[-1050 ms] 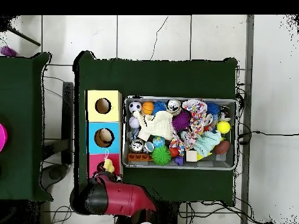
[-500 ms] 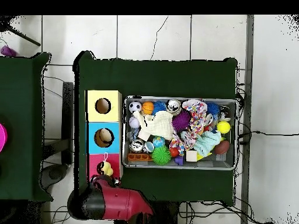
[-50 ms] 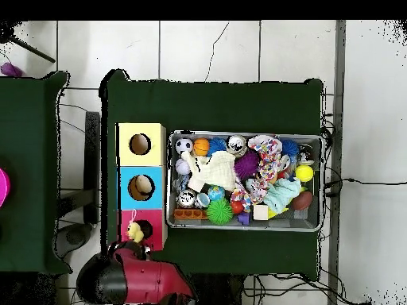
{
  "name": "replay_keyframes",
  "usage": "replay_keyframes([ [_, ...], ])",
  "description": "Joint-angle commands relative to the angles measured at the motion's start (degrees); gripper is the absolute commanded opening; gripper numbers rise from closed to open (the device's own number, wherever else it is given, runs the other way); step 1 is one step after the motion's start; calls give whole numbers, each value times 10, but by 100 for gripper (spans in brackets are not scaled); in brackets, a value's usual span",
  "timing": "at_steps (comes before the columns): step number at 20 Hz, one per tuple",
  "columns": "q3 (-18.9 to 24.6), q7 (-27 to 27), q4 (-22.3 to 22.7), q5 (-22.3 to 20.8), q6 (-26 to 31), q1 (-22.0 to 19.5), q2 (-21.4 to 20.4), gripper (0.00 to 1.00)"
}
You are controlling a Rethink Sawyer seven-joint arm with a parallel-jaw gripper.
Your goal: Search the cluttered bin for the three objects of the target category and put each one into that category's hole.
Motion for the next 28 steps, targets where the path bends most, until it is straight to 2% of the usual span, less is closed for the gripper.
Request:
replay_keyframes([
  [1, 58, 148, -3, 33, -59, -12, 76, 0],
  [7, 67, 119, -22, 10, -81, -40, 103, 0],
  [11, 84, 109, -27, -10, -115, -66, 131, 0],
  [23, 83, 93, -57, -42, -184, -85, 192, 0],
  [28, 87, 89, -76, -56, -215, -100, 233, 0],
])
